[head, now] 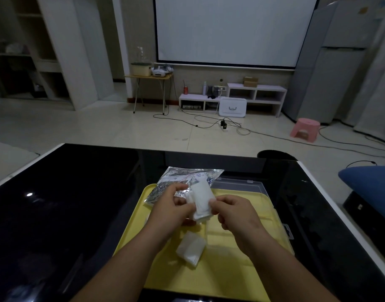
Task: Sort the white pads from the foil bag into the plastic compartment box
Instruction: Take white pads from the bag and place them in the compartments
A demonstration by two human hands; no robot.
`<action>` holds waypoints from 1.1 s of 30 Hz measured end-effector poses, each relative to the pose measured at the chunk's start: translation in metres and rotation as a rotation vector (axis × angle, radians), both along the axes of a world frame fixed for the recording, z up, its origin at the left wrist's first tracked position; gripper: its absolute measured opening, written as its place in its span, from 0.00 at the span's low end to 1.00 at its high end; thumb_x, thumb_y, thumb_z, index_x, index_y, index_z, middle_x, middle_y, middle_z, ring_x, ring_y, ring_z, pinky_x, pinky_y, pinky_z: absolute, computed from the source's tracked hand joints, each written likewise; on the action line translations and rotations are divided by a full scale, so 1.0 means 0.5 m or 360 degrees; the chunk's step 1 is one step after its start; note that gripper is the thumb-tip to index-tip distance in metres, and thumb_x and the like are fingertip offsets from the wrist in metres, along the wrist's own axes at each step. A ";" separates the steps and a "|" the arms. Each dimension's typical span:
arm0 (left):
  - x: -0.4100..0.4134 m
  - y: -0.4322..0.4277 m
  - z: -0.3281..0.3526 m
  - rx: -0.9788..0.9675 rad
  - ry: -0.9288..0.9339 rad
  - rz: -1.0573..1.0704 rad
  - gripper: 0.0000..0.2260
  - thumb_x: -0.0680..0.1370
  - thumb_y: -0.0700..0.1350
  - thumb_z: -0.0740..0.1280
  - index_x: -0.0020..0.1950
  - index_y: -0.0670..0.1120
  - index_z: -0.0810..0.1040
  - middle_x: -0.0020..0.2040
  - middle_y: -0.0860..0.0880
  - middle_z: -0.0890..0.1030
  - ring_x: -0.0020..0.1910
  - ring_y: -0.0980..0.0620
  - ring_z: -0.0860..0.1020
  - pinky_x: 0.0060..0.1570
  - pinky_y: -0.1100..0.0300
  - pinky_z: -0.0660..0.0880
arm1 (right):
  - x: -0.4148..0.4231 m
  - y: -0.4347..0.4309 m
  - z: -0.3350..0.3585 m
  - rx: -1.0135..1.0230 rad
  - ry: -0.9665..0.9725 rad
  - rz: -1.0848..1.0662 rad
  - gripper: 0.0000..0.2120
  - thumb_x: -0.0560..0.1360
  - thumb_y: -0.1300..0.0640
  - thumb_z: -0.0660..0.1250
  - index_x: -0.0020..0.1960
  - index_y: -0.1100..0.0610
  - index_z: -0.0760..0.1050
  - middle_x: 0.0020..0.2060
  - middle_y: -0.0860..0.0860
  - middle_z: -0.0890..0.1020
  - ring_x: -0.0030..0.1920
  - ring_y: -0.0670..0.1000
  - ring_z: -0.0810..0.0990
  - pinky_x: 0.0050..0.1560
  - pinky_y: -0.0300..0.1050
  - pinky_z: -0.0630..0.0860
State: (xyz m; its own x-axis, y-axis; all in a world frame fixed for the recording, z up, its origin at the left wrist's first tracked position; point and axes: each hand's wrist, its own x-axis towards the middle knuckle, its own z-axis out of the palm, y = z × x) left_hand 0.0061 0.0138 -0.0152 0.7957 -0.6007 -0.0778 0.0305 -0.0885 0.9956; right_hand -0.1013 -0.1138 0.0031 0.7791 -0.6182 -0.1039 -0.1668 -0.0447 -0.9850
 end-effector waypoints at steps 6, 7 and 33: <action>0.002 0.000 0.000 -0.0060 0.0032 -0.0059 0.23 0.74 0.33 0.71 0.65 0.50 0.71 0.50 0.41 0.80 0.45 0.43 0.84 0.43 0.50 0.82 | -0.003 0.003 0.003 -0.0075 -0.0002 0.0000 0.06 0.75 0.58 0.69 0.42 0.58 0.83 0.32 0.51 0.80 0.32 0.47 0.72 0.33 0.41 0.69; 0.001 0.001 -0.001 -0.0036 0.0005 -0.0053 0.25 0.73 0.34 0.72 0.65 0.51 0.71 0.51 0.41 0.80 0.45 0.43 0.84 0.42 0.51 0.82 | -0.004 0.003 0.003 -0.0093 0.0007 0.0010 0.06 0.75 0.58 0.69 0.42 0.58 0.83 0.33 0.50 0.81 0.32 0.46 0.73 0.33 0.41 0.70; 0.001 -0.001 -0.012 -0.0013 0.0006 -0.0075 0.26 0.72 0.34 0.72 0.63 0.57 0.71 0.54 0.42 0.79 0.49 0.43 0.83 0.46 0.48 0.83 | 0.003 0.013 -0.008 0.0025 0.0050 -0.0115 0.07 0.72 0.59 0.73 0.41 0.63 0.80 0.30 0.50 0.79 0.24 0.39 0.70 0.28 0.35 0.66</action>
